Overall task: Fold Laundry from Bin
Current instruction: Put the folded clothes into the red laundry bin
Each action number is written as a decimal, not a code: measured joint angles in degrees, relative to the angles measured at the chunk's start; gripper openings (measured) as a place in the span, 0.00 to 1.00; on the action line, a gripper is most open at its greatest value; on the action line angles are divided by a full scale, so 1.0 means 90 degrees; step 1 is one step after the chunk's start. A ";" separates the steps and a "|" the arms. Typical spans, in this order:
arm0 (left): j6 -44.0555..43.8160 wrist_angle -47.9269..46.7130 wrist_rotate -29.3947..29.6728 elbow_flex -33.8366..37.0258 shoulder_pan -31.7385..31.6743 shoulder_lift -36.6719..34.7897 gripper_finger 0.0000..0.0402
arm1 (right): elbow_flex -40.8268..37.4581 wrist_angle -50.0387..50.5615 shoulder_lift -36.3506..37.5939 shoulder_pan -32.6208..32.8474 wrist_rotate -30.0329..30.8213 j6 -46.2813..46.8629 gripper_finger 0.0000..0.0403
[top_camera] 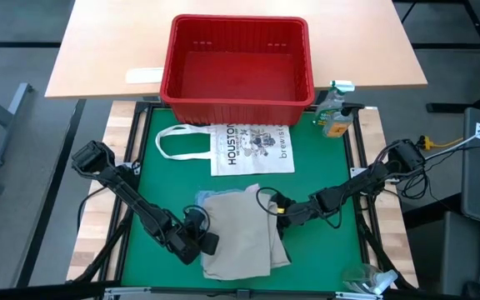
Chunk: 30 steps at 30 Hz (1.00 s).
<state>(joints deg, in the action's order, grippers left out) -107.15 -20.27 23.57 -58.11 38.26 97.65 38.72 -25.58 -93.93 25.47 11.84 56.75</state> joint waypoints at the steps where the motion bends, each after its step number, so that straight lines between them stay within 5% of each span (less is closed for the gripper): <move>1: 0.0034 0.0094 0.0036 0.0000 -0.0002 0.0000 0.00 | 0.0002 -0.0071 0.0000 0.0000 -0.0001 0.0000 0.03; 17: 0.0892 0.0889 0.0600 -0.0152 -0.0211 -0.0163 0.00 | 0.1197 0.1102 0.0036 -0.0460 0.0068 -0.0779 0.03; 30: 0.1710 -0.0239 0.0595 -0.0739 -0.0644 -0.0516 0.00 | 0.1615 0.1410 0.0096 -0.0894 -0.0045 -0.1322 0.03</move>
<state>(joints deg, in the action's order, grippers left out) -91.77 -22.43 28.93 -64.76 32.46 93.00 53.25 -12.89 -93.06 17.43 11.44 44.85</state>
